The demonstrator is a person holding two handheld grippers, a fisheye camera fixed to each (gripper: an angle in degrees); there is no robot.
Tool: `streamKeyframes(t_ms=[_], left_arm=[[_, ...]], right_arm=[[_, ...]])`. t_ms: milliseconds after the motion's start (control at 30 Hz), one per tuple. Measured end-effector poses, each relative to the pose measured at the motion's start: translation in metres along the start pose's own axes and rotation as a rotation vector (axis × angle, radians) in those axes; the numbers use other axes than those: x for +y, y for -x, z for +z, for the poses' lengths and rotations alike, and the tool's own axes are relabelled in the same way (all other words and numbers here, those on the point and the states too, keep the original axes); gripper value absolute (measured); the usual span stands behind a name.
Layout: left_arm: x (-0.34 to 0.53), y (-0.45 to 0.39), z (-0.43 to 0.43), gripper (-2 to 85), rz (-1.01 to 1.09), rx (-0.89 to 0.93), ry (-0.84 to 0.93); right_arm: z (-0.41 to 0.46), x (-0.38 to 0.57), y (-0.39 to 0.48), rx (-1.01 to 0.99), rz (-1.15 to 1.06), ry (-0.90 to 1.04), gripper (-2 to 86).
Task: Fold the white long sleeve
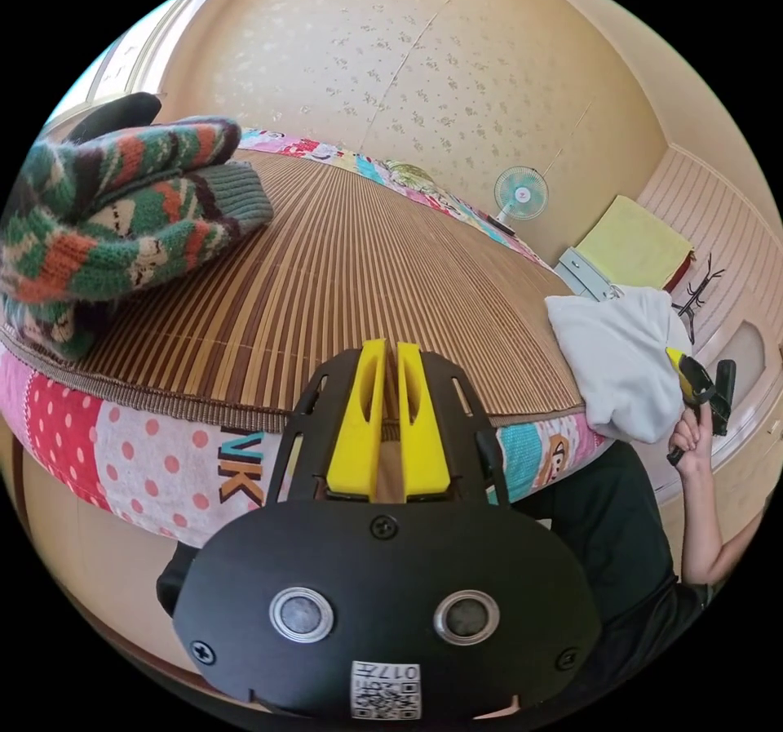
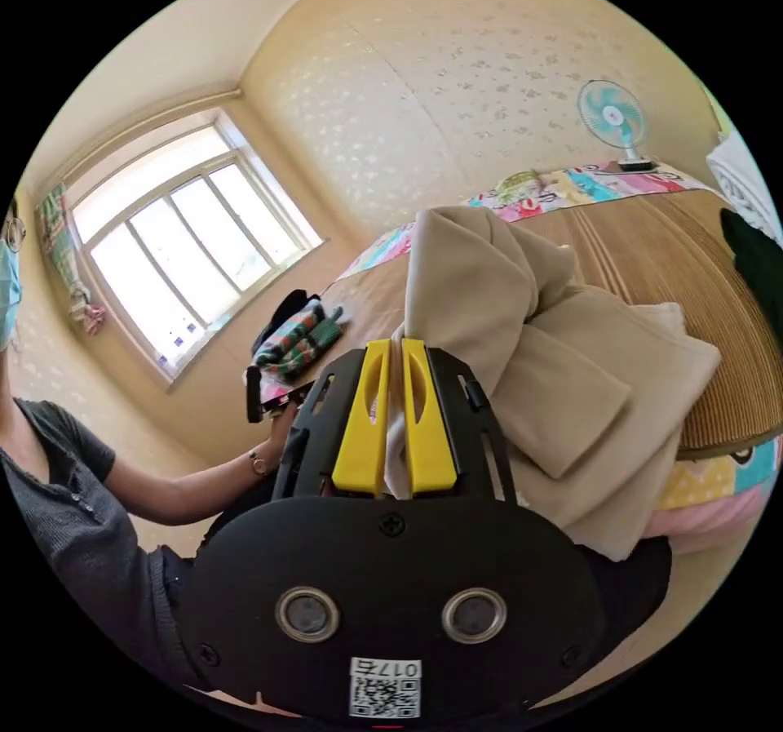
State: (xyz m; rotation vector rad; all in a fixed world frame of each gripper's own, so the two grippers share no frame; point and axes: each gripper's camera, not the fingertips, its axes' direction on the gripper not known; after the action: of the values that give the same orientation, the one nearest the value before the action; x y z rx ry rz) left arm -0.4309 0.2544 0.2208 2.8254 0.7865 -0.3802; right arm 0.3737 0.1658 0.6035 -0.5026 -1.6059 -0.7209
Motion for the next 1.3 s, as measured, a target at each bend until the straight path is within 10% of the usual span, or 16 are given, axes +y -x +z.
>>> streamKeyframes(t_ms=[167,500,767,967,1300], left_arm=[[-0.016,0.030,-0.011,6.0,-0.015,0.093,0.022],[-0.061,0.015,-0.006,14.1,-0.066,0.802,0.134],[-0.090,0.001,0.101,16.2,-0.363,0.876,0.595],[-0.095,-0.018,0.027,5.0,-0.031,1.362,0.293],[-0.111,-0.020,-0.226,4.6,0.684,2.078,-0.320]], right_arm=[[0.058,0.044,-0.007,0.145,-0.090,0.311,3.4],[-0.009,0.075,-0.060,-0.034,-0.157,0.258,3.3],[-0.080,0.089,-0.116,-0.251,-0.125,0.195,3.3],[-0.168,0.080,-0.120,-0.687,-0.102,-0.058,2.8],[-0.316,0.060,-0.037,-0.622,-0.542,-0.223,1.4]])
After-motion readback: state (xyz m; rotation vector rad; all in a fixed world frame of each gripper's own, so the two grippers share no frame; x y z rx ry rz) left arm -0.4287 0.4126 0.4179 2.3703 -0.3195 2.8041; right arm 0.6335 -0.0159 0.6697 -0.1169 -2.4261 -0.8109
